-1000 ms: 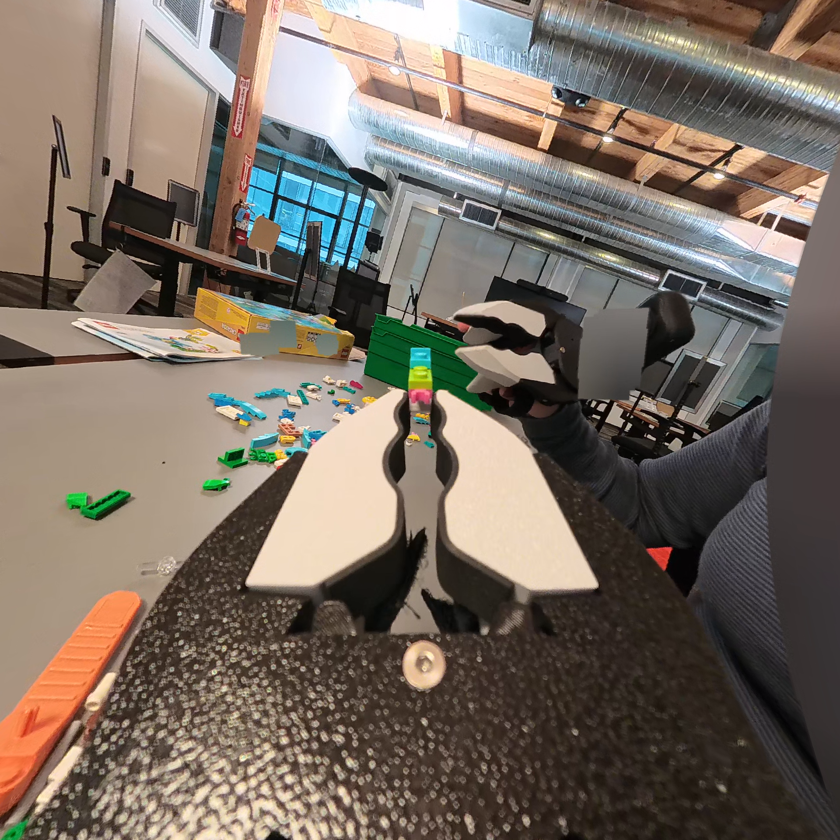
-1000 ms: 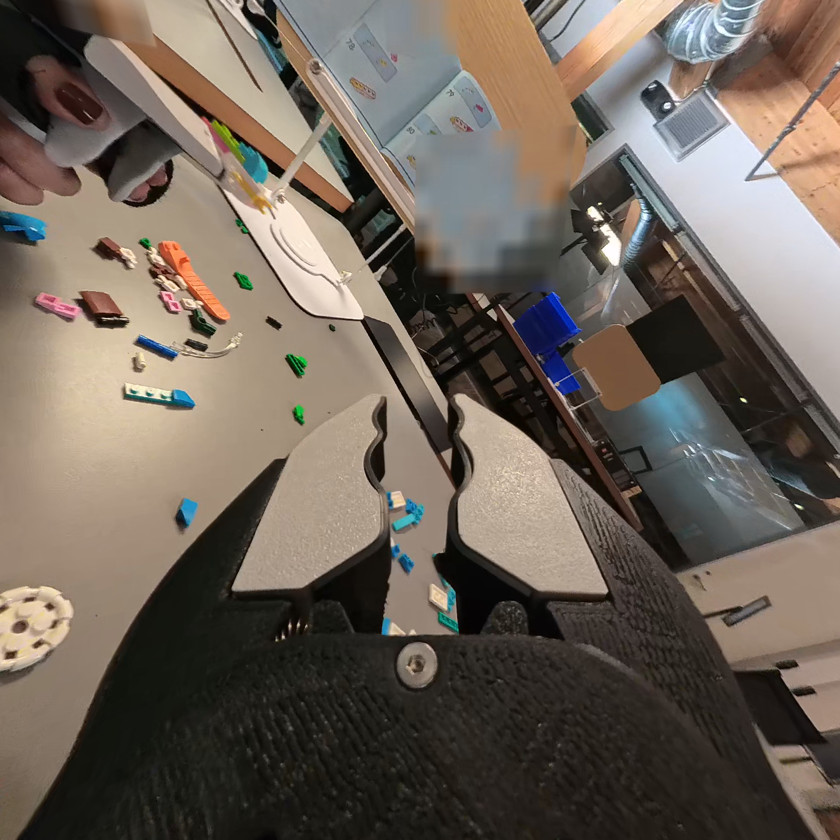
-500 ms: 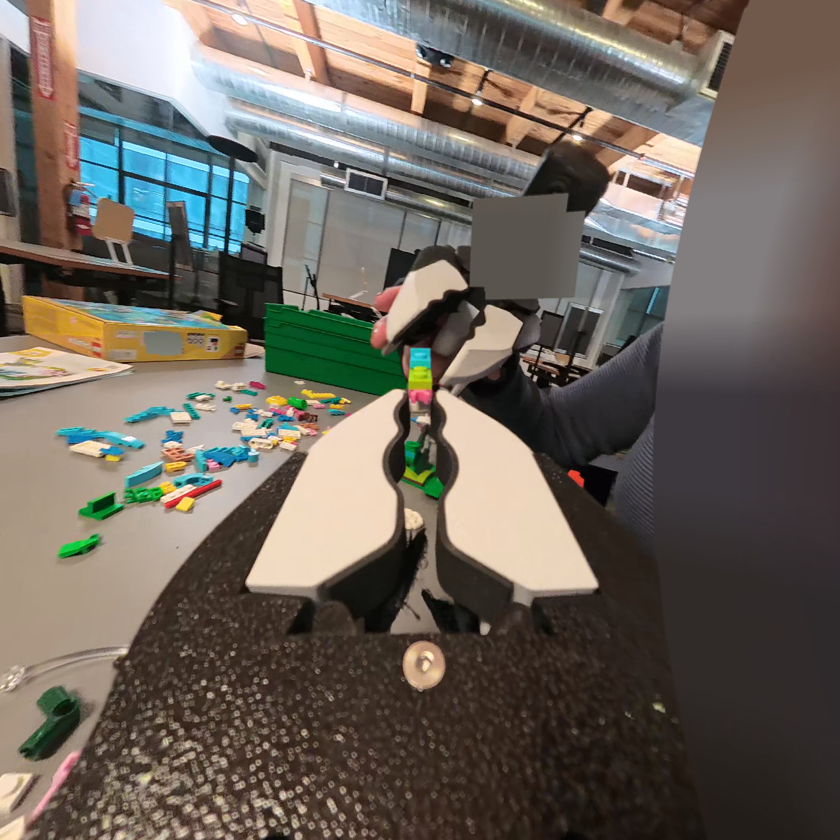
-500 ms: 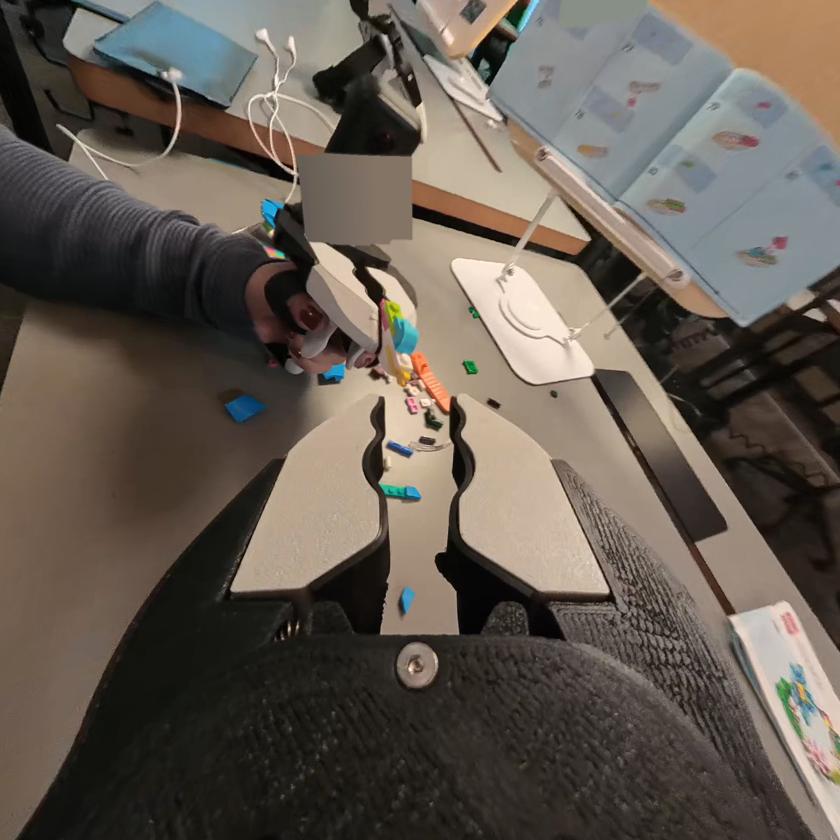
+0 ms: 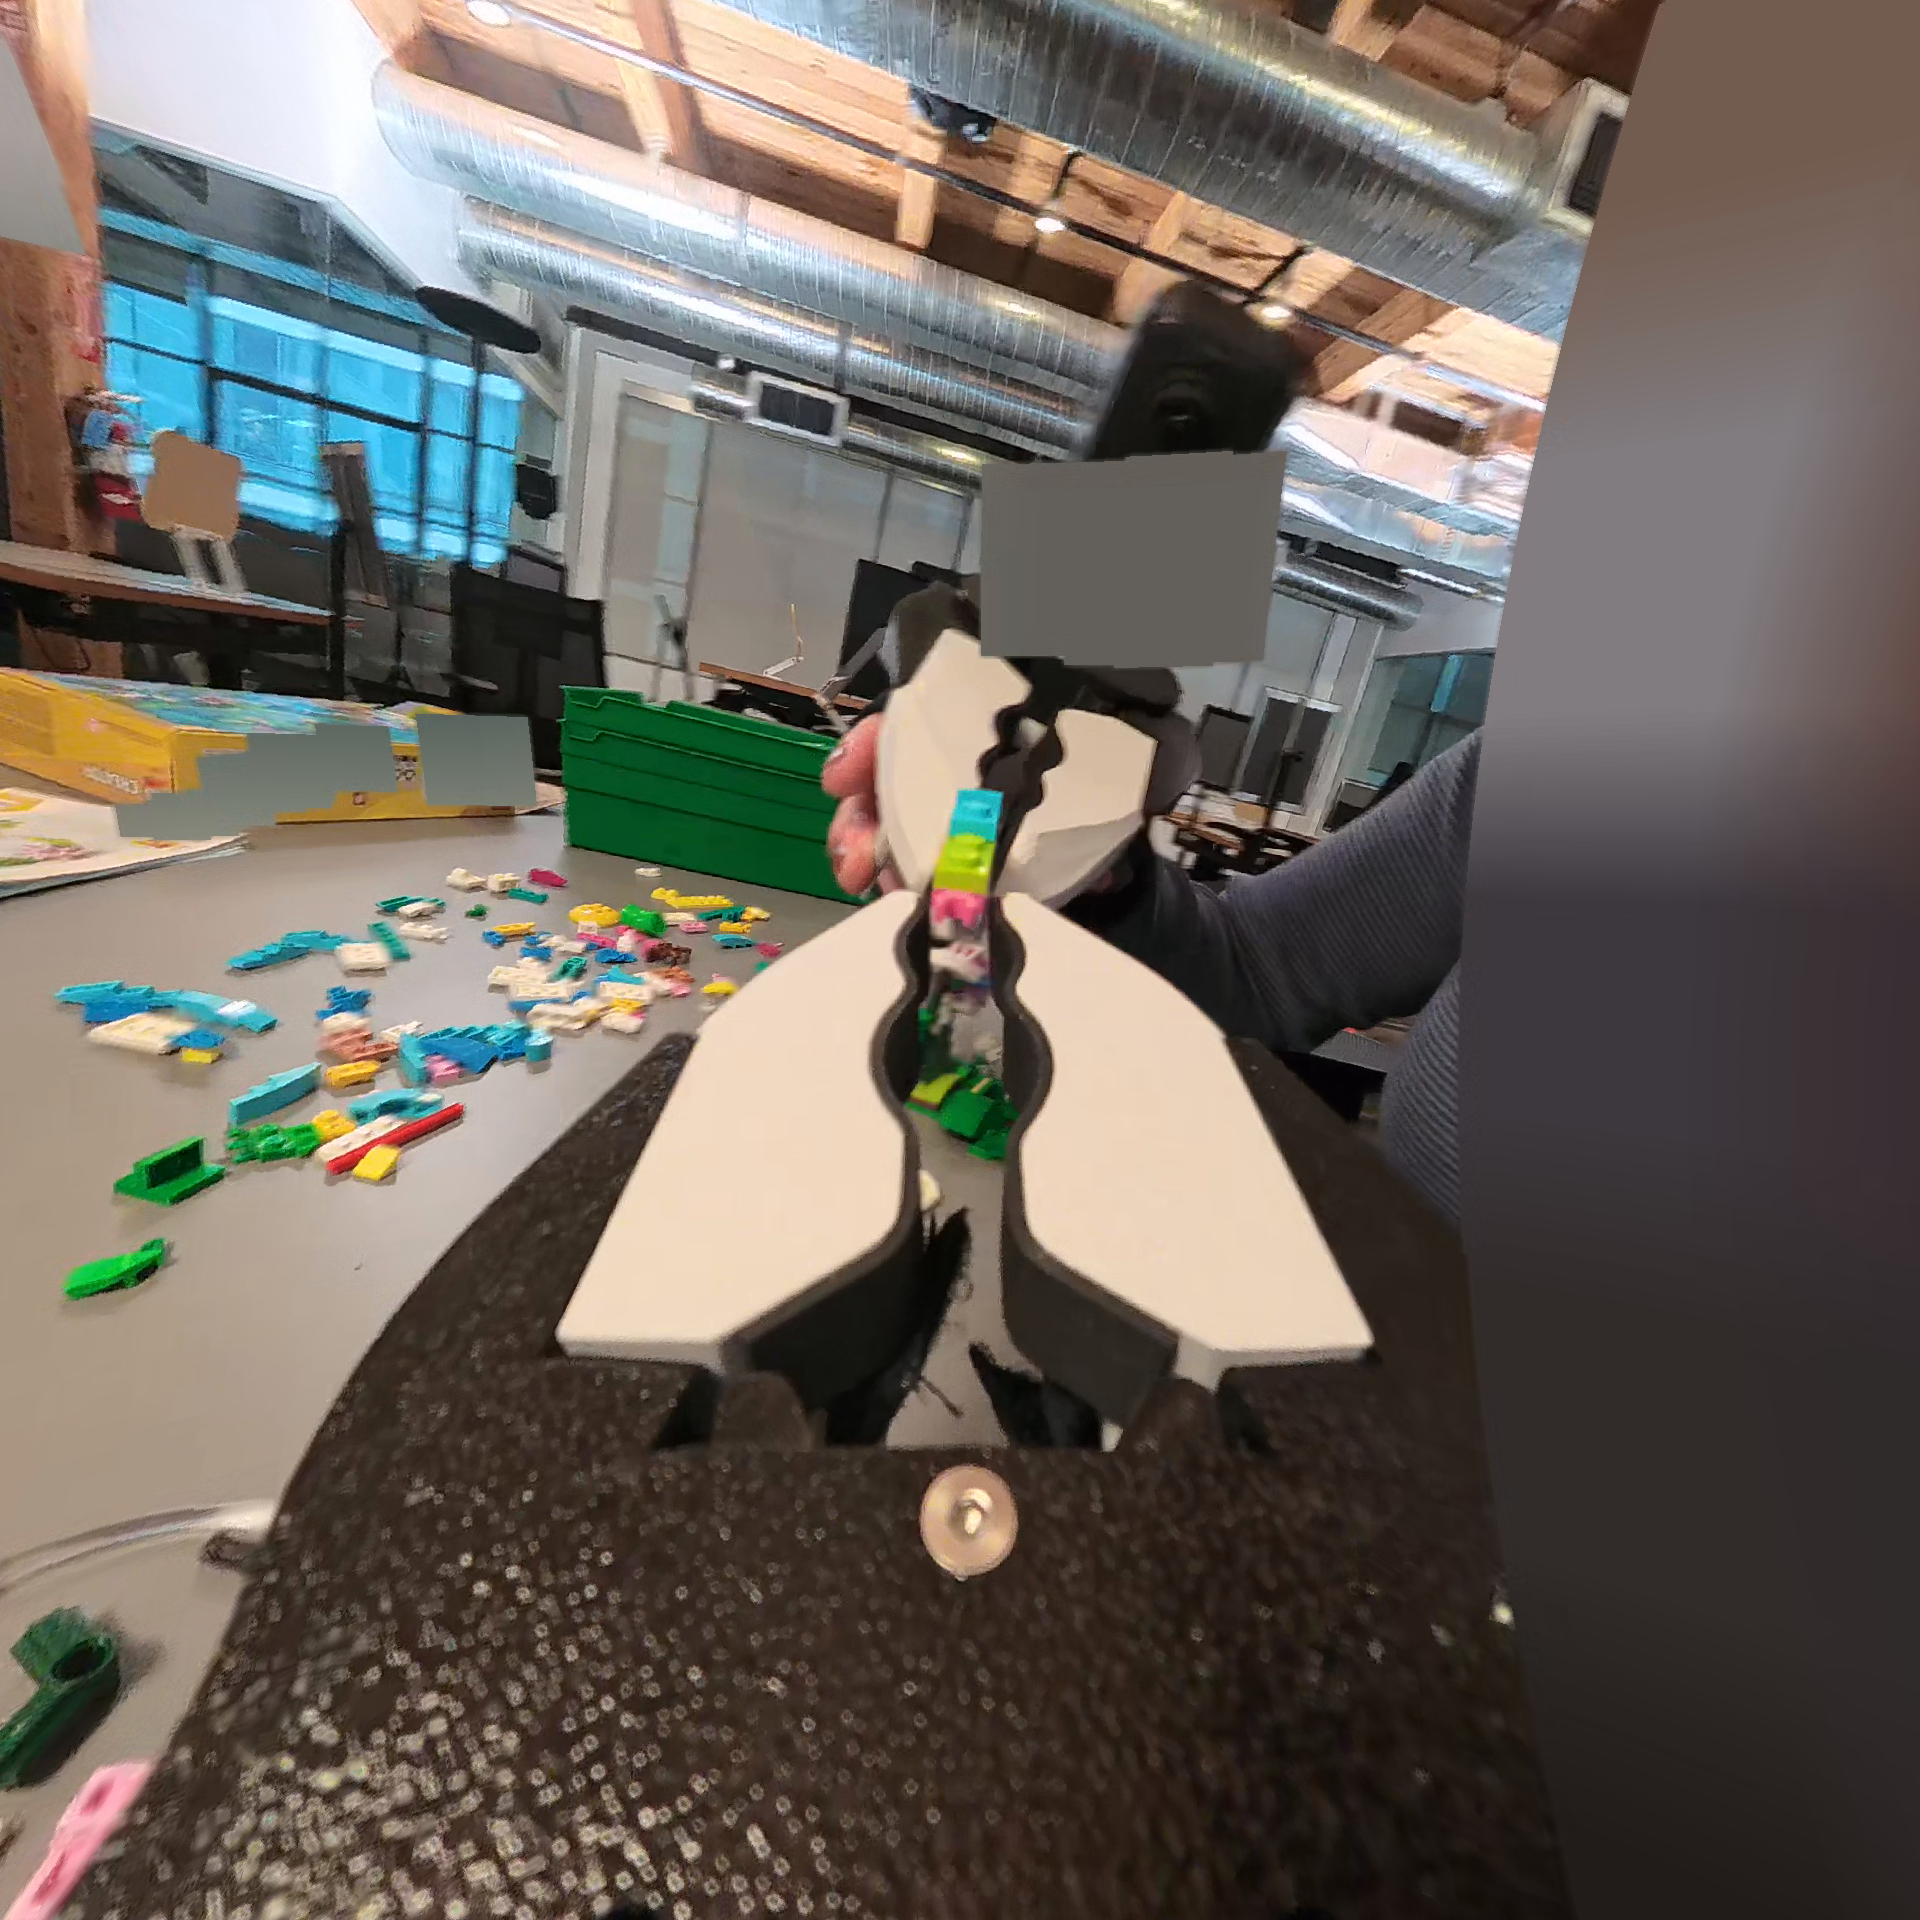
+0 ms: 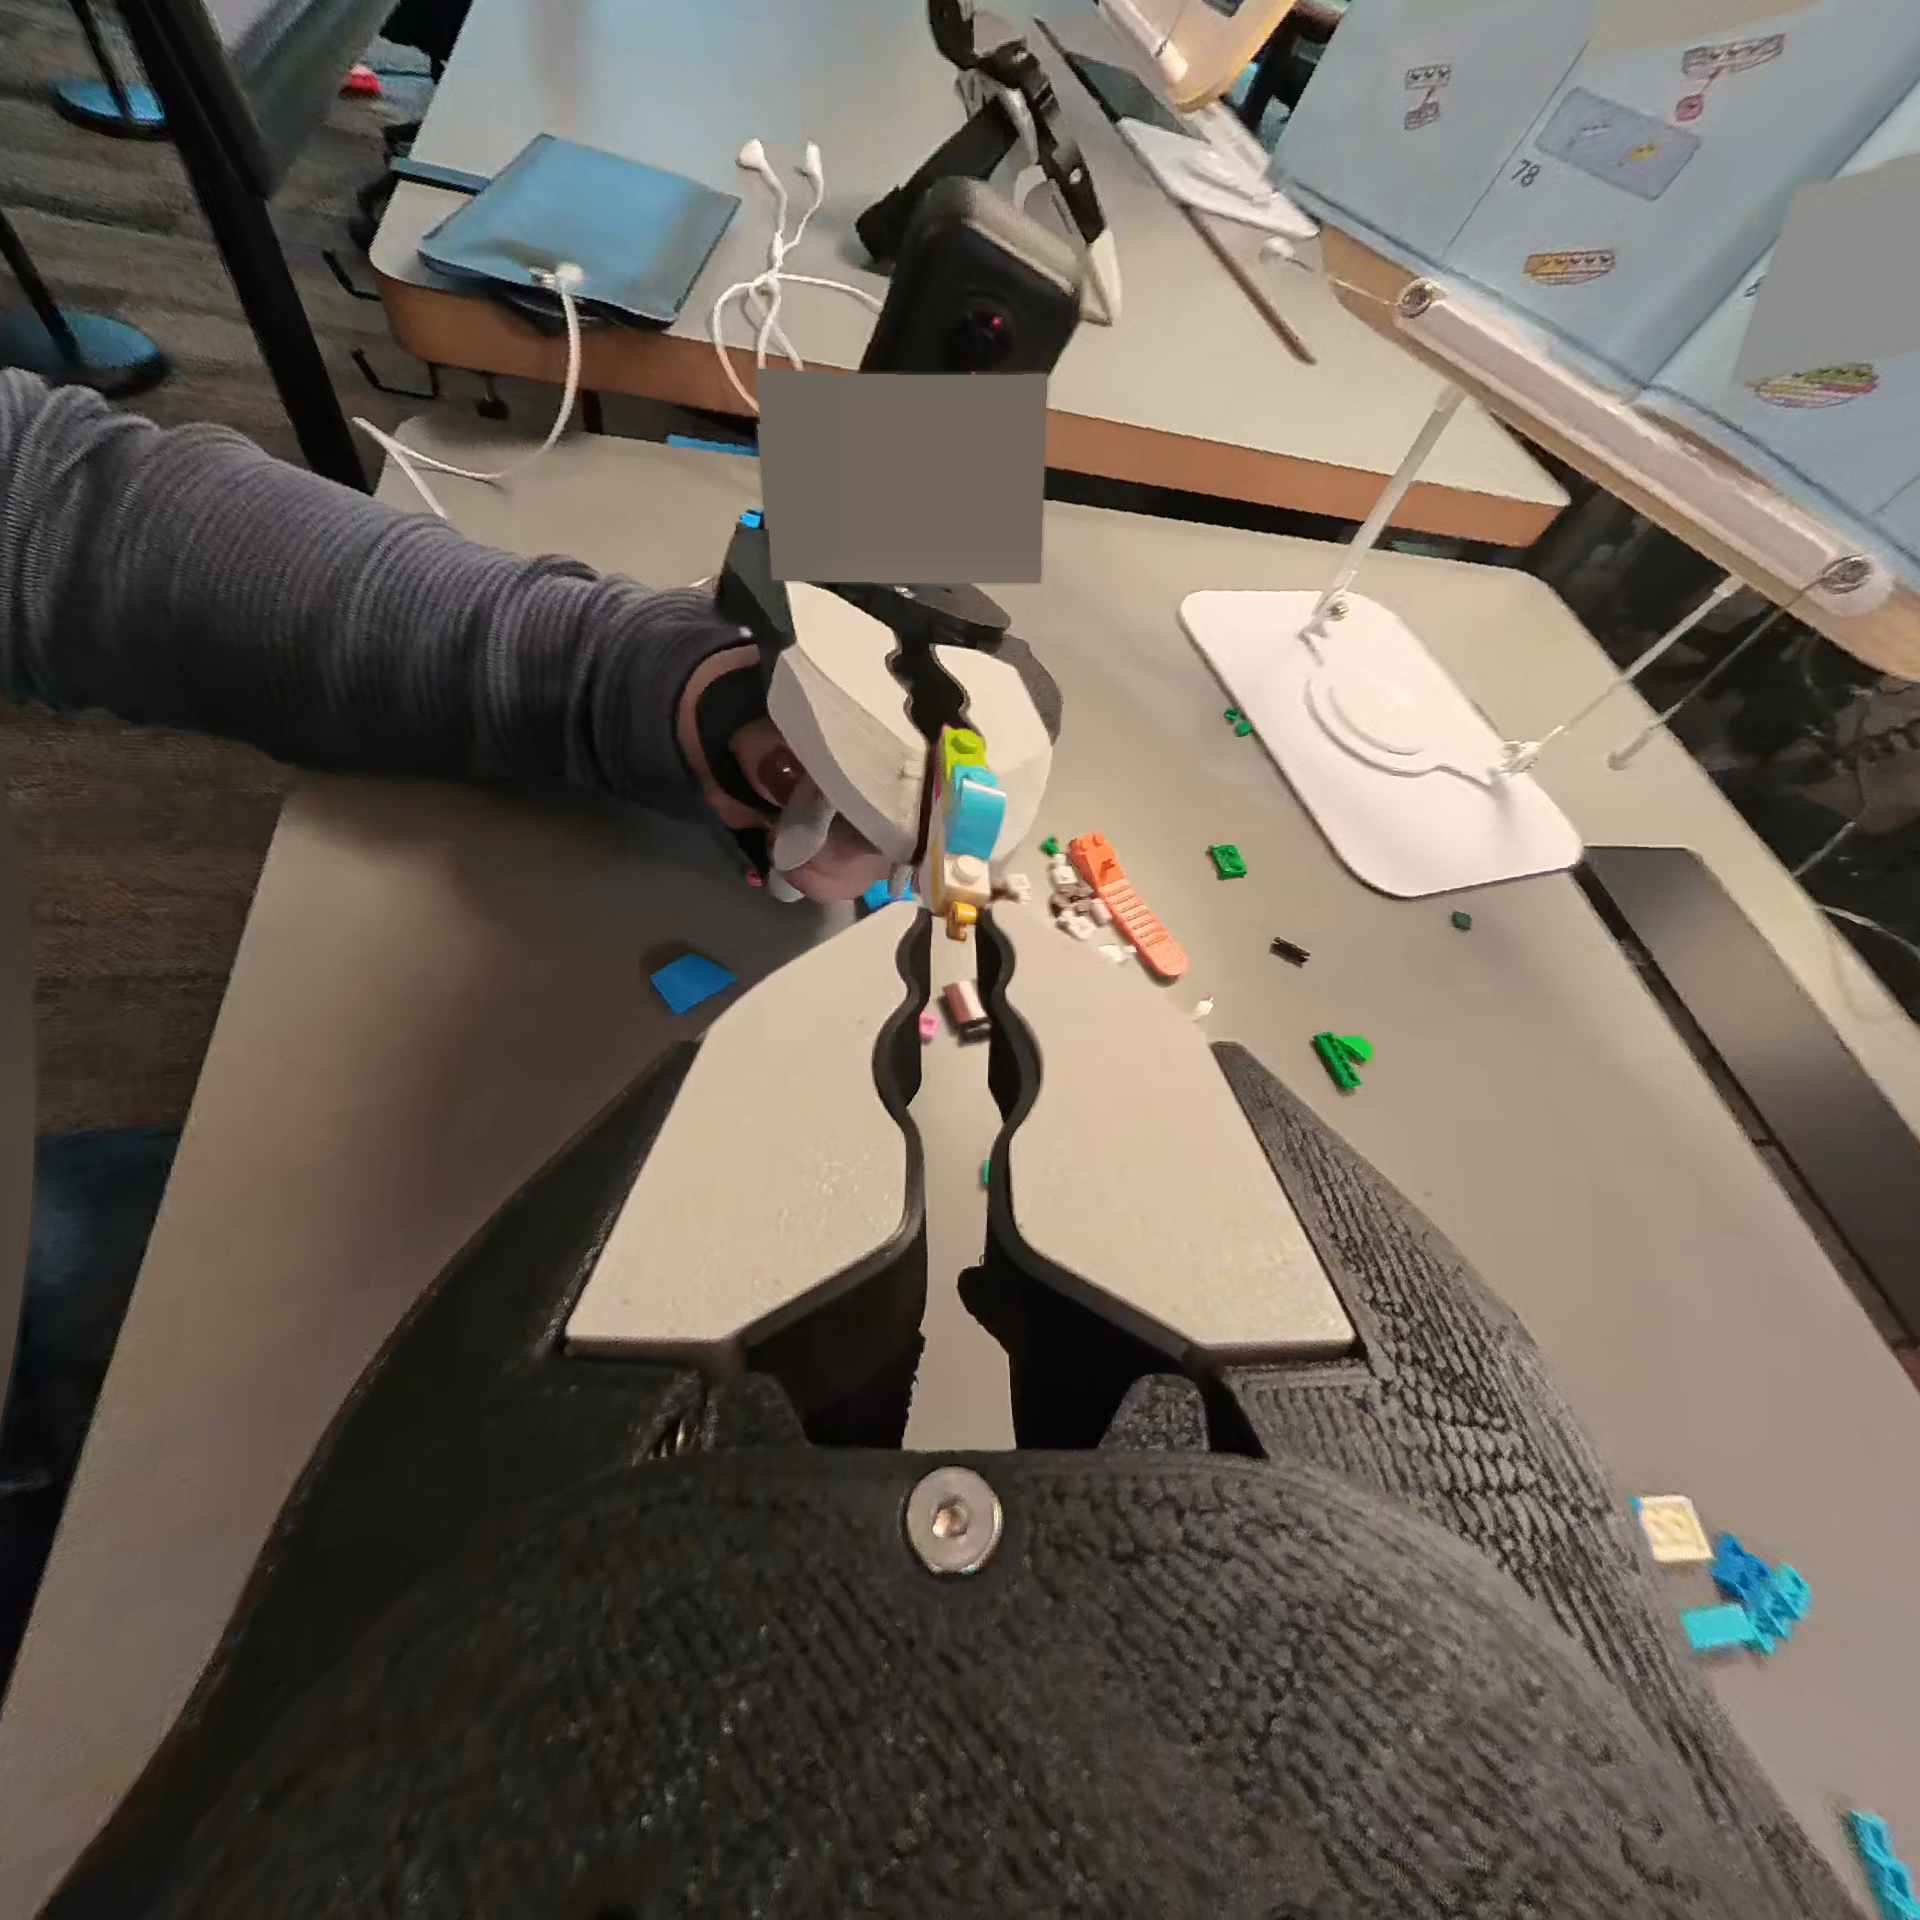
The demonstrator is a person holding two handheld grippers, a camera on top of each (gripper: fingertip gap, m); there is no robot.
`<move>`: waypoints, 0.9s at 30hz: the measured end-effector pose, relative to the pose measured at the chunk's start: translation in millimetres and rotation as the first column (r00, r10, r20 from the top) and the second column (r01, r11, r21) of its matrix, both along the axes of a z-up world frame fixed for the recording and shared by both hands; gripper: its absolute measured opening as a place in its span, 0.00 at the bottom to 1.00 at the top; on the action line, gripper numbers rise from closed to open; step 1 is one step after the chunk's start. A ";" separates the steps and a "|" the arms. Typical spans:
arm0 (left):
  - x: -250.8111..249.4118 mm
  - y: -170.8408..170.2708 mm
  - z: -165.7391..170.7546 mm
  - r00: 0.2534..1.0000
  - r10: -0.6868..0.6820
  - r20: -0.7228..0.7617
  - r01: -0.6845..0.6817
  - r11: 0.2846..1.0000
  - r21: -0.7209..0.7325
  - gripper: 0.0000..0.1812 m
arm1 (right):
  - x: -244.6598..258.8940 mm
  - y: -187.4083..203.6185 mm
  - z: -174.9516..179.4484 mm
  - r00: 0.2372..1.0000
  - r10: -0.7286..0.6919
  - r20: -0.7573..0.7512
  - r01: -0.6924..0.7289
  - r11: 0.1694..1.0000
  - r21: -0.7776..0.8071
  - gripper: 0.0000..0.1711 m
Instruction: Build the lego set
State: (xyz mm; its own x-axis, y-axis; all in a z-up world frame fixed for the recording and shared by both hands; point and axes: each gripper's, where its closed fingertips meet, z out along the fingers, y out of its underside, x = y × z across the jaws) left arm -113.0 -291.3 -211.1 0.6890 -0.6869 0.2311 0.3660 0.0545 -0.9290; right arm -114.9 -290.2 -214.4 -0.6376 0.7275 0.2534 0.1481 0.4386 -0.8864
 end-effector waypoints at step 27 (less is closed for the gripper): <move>-19.2 16.8 -17.8 0.992 0.113 0.054 -0.100 0.975 -0.198 0.04 | -9.2 27.7 -27.6 0.893 0.139 -0.428 0.300 0.527 0.795 0.14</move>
